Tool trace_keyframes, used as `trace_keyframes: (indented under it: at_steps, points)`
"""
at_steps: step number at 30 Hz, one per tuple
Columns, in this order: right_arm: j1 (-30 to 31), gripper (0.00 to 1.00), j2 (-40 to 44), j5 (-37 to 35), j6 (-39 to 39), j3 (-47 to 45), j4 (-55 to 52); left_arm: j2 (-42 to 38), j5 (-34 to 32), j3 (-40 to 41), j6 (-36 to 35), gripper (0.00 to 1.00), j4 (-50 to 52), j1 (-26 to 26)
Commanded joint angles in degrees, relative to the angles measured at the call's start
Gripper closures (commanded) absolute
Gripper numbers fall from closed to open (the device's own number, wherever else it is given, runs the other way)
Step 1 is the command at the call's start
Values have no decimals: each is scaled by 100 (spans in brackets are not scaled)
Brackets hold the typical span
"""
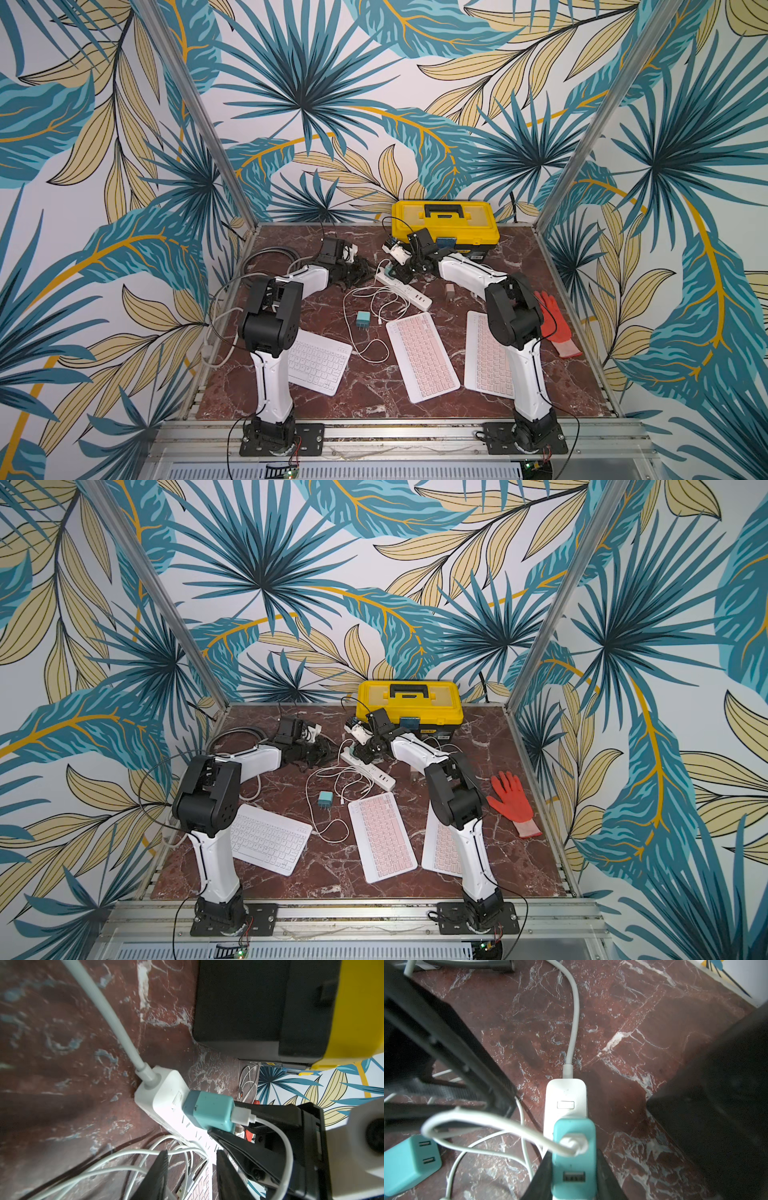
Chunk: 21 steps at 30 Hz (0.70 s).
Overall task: Unplug the wireless keyboard
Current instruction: Remove the plug from the socket.
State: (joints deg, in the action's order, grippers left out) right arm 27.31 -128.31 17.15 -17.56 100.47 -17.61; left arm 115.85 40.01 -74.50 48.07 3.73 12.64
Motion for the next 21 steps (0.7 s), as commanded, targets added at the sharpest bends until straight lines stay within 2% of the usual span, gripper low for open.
trace_keyframes:
  at_steps: [1, 11, 21]
  points:
    - [66, 78, -128, 305, 139, 216, 178, 57, -19, 53, 162, 61, -19, 27]
    - [102, 78, -313, 500, 551, 409, 345, 381, -520, -62, 287, 59, -21, 40]
    - [193, 78, -507, 405, 541, 760, 125, 743, -462, -156, 355, 57, -31, 79]
